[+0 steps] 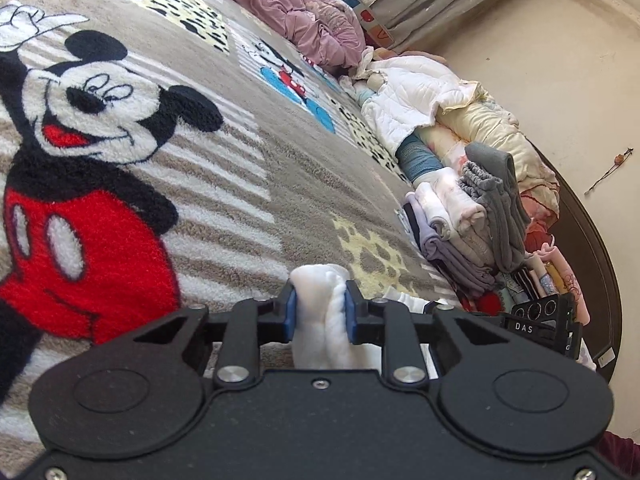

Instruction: Fold clothes

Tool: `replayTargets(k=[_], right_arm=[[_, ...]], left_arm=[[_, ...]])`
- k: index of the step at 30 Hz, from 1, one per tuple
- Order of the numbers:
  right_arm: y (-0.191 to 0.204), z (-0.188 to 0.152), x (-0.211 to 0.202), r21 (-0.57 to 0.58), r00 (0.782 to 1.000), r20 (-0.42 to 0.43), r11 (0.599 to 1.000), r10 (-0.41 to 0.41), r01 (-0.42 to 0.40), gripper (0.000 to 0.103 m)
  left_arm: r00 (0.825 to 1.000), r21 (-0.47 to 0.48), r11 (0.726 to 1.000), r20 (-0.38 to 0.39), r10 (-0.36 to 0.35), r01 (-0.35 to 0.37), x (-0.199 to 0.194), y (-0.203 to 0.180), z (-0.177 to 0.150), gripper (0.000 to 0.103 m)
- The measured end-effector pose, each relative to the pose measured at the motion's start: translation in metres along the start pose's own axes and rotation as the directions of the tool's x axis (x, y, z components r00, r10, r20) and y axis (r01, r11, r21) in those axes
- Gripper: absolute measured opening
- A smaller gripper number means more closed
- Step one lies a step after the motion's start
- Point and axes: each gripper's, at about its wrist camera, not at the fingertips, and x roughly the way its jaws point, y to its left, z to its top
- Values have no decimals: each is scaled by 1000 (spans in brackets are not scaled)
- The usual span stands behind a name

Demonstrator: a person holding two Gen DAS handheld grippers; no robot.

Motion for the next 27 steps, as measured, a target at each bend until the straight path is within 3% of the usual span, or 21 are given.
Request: replayTargets(k=[4, 8, 16, 18, 23, 26, 27], right_arm=[[33, -1, -30, -116, 996, 89, 993, 23, -12, 25], [77, -9, -66, -282, 988, 150, 959, 47, -3, 25], [150, -71, -136, -563, 983, 166, 826, 83, 26, 25], [159, -89, -150, -600, 986, 150, 800, 74, 32, 25], [165, -129, -174, -627, 995, 97, 778, 18, 47, 26], [171, -157, -181, -679, 997, 40, 731, -63, 73, 28], [173, -164, -180, -699, 996, 21, 710, -91, 80, 28]], left_arm=[[995, 113, 993, 89, -55, 44, -22, -33, -2, 20], [980, 233, 970, 163, -114, 74, -57, -66, -13, 20], [977, 463, 886, 173, -128, 34, -133, -123, -78, 21], [981, 512, 859, 161, -104, 7, -144, -137, -99, 21], [995, 626, 778, 99, -8, -56, -159, -162, -158, 22], [994, 702, 705, 47, 95, -100, -151, -169, -192, 22], [990, 736, 668, 31, 137, -116, -147, -171, -203, 22]])
